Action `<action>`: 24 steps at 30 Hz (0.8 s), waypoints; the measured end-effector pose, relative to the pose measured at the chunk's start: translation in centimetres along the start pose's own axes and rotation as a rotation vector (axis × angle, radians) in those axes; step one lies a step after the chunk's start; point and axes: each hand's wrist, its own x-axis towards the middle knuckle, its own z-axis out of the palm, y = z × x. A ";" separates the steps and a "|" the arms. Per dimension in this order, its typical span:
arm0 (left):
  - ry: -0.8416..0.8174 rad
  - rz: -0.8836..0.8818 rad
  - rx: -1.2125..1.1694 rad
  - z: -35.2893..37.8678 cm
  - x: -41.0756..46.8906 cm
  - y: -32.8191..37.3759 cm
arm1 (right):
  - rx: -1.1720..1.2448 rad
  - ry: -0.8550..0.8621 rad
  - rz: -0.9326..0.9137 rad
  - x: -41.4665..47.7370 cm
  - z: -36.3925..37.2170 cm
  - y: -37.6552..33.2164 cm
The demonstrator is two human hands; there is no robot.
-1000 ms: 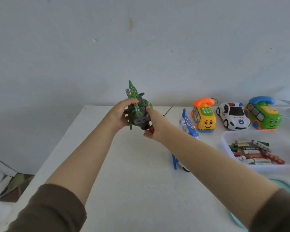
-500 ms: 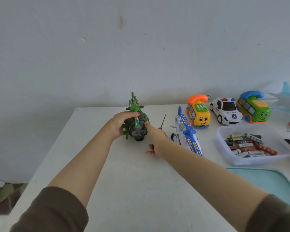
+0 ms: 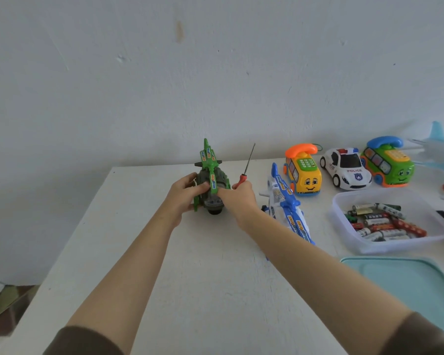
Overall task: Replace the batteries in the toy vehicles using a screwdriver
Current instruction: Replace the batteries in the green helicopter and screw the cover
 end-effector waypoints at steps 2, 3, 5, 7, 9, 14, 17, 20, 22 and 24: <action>-0.019 0.011 0.003 0.5 0.4 0.4 | 0.004 0.023 -0.005 0.4 0.0 -0.1; -0.031 0.018 0.005 0.7 0.5 0.7 | 0.004 0.035 -0.008 0.5 -0.1 -0.1; -0.054 0.022 0.003 1.1 0.7 1.1 | 0.006 0.057 -0.003 0.9 -0.2 -0.1; -0.062 0.018 0.000 1.4 1.0 1.3 | 0.004 0.074 0.003 1.3 -0.3 0.0; -0.069 0.017 0.017 1.5 1.0 1.5 | 0.012 0.084 0.014 1.5 -0.4 -0.1; -0.069 -0.004 0.061 1.1 1.5 1.1 | 0.093 0.104 0.032 1.1 -0.5 -0.5; -0.039 0.026 0.089 1.0 1.4 1.0 | 0.199 0.140 -0.052 -0.4 -0.9 -1.6; 0.091 0.120 0.097 1.4 0.6 1.1 | 0.284 0.136 -0.194 -3.1 -2.4 -3.9; 0.219 0.221 0.139 2.0 -0.1 1.9 | 0.400 0.072 -0.280 -5.2 -4.4 -5.5; 0.303 0.363 0.128 2.9 -1.4 3.3 | 0.386 0.020 -0.389 -7.2 -6.9 -6.6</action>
